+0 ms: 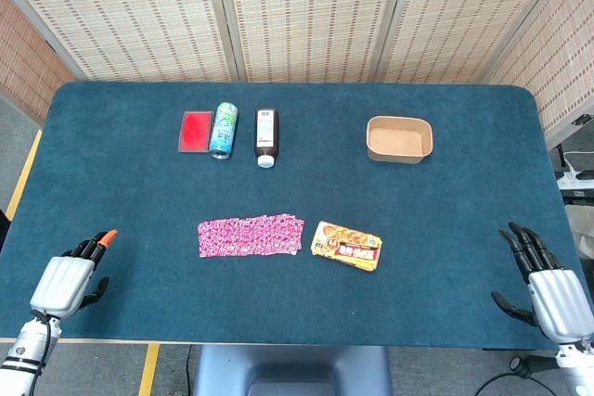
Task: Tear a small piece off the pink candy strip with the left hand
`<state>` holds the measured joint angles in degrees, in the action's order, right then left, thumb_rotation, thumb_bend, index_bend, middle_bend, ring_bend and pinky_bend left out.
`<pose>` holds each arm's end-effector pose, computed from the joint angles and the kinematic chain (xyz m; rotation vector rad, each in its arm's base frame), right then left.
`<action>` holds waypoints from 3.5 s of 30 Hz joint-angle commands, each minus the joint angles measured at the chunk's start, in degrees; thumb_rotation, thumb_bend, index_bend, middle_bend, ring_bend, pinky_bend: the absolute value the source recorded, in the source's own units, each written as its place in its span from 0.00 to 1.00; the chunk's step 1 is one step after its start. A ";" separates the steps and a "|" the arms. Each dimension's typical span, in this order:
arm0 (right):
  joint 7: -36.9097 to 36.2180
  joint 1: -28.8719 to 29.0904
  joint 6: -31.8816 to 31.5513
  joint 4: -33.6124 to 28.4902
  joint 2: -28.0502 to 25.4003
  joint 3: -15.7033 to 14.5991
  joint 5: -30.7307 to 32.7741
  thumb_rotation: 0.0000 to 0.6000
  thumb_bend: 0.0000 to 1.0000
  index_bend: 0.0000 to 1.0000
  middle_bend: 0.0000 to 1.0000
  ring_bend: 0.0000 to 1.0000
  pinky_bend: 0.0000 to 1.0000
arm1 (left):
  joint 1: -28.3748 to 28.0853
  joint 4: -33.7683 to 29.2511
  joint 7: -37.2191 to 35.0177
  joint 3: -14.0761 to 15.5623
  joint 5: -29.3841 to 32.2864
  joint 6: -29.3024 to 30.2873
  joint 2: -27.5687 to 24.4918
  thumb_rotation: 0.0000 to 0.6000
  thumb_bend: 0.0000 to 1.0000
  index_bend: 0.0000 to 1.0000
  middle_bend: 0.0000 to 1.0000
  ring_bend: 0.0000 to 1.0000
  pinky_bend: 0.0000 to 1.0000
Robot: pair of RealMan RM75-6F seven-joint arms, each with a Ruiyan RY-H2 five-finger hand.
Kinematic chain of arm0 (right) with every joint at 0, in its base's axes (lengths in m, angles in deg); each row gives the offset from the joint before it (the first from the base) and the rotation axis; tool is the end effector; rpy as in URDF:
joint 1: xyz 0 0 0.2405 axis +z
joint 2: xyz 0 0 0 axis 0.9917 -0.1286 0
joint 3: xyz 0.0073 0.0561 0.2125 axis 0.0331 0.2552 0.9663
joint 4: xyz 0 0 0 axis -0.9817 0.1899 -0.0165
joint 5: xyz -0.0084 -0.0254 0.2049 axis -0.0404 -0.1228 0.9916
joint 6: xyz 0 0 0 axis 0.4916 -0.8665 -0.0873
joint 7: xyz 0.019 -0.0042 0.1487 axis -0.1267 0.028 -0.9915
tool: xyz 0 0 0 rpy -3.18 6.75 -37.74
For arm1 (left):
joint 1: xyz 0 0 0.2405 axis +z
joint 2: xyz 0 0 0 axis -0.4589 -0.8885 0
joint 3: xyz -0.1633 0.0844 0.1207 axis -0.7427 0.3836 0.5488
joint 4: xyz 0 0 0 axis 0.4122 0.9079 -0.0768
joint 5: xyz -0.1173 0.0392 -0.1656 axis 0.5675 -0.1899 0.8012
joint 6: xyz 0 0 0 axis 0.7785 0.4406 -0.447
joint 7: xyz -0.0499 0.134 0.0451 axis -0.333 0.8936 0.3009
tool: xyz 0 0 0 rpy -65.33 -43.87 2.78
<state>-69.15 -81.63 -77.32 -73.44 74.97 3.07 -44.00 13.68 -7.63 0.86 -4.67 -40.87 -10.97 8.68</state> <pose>-0.2664 -0.1519 0.1524 1.4577 -0.9132 0.9385 -0.2650 0.2070 0.1008 -1.6700 -0.8420 -0.6430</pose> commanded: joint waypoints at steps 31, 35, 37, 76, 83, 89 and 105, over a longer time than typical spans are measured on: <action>-2.02 -4.79 -16.10 6.86 5.37 2.65 -5.44 1.00 0.33 0.00 0.00 0.00 0.27 | -8.13 3.78 7.28 -3.09 -1.73 -7.14 9.09 1.00 0.80 0.00 0.71 0.67 0.61; -2.45 -4.75 -15.71 6.53 4.87 2.50 -5.51 1.00 0.33 0.00 0.00 0.00 0.27 | -9.99 2.95 12.66 -3.69 1.74 -10.29 10.49 1.00 0.81 0.00 0.71 0.67 0.61; -2.57 -4.71 -15.40 6.39 4.72 2.41 -5.48 1.00 0.33 0.00 0.00 0.00 0.27 | -10.86 2.81 14.99 -3.78 3.40 -11.81 11.11 1.00 0.81 0.00 0.71 0.67 0.61; -2.70 -4.45 -13.32 5.10 3.87 2.29 -4.85 1.00 0.33 0.00 0.00 0.00 0.27 | -20.28 7.18 23.95 -1.27 20.69 -21.04 17.73 1.00 0.81 0.06 0.71 0.67 0.61; -2.77 -4.49 -13.32 5.13 3.85 2.29 -4.89 1.00 0.33 0.00 0.00 0.00 0.27 | -20.63 6.03 26.58 -0.80 25.47 -19.59 17.12 1.00 0.81 0.16 0.71 0.67 0.62; -2.88 -4.49 -13.14 5.03 3.71 2.17 -4.95 1.00 0.33 0.00 0.00 0.00 0.27 | -20.42 3.95 31.91 -0.21 31.64 -15.40 16.42 1.00 0.82 0.20 0.71 0.68 0.62; -2.76 -4.40 -12.67 4.82 3.60 2.09 -4.89 1.00 0.33 0.00 0.00 0.00 0.27 | -20.07 1.06 37.33 -1.31 44.95 -6.89 14.53 1.00 0.82 0.20 0.72 0.68 0.64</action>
<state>-71.91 -86.03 -89.99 -68.62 78.57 5.16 -48.89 -6.32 -6.21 38.73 -5.78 4.38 -17.59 23.53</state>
